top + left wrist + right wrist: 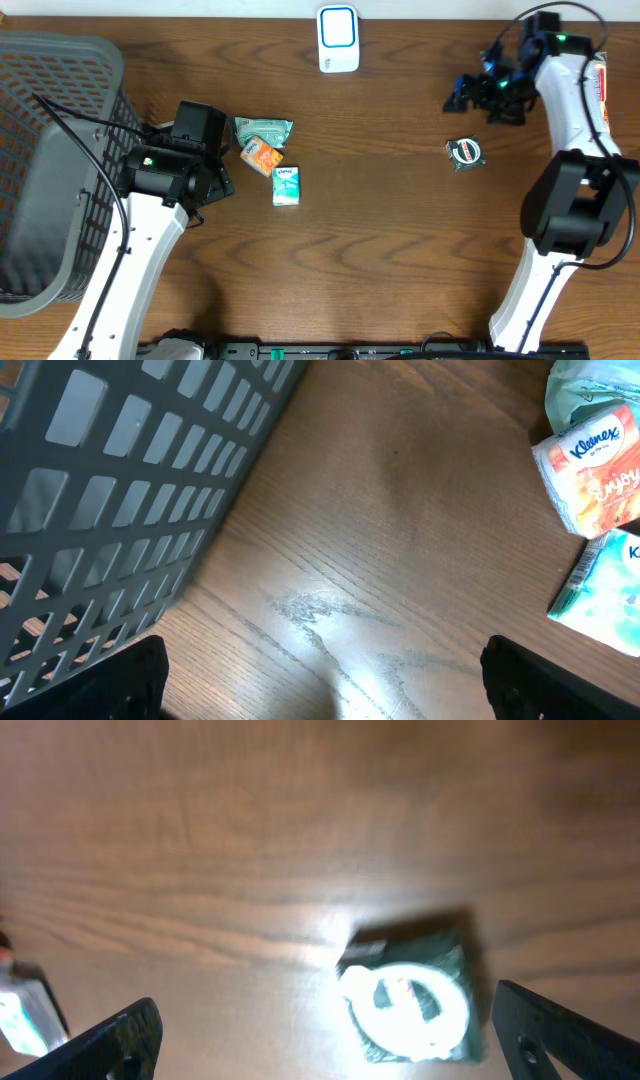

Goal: Scan the item barcode
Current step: 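Carry the bag to the table's right corner and release it, then move the right gripper to the green Zam-Buk tin and grasp it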

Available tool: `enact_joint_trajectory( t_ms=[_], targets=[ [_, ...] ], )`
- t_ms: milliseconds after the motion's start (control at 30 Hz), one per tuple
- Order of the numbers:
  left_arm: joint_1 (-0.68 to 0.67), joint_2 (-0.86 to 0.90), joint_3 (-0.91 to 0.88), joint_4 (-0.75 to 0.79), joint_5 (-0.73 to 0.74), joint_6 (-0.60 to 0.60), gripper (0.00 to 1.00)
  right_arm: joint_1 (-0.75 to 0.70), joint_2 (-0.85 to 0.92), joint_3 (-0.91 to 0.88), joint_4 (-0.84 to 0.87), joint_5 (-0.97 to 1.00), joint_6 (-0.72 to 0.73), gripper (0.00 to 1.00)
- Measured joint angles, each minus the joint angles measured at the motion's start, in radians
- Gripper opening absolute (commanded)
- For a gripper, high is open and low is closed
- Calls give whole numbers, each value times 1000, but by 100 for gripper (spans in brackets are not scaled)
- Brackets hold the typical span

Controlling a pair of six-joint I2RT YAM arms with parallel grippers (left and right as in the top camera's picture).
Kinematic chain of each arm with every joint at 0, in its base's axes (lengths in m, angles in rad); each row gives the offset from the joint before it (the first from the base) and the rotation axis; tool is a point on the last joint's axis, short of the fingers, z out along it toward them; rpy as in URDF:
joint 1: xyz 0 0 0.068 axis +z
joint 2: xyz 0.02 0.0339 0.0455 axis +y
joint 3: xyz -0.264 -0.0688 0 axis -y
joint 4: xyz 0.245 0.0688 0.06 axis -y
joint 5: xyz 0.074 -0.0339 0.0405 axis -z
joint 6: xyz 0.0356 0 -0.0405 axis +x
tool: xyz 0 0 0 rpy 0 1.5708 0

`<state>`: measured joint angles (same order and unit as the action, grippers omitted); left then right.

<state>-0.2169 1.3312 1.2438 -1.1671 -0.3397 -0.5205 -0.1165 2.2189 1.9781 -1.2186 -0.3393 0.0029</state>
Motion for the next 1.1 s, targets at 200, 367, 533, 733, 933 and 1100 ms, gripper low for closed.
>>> enact_joint_trajectory(
  t_ms=[200,367,533,733,933,1100],
  targets=[
    [0,0,0,0,0,0,97,29,0,-26,-56,137,88,99],
    [0,0,0,0,0,0,98,34,0,-74,-39,282,196,99],
    [0,0,0,0,0,0,98,38,0,-179,74,289,228,99],
    [0,0,0,0,0,0,98,66,-3,-303,155,184,169,99],
    [0,0,0,0,0,0,98,108,-7,-305,149,46,137,95],
    [0,0,0,0,0,0,98,163,-5,-305,156,-91,100,94]
  ],
)
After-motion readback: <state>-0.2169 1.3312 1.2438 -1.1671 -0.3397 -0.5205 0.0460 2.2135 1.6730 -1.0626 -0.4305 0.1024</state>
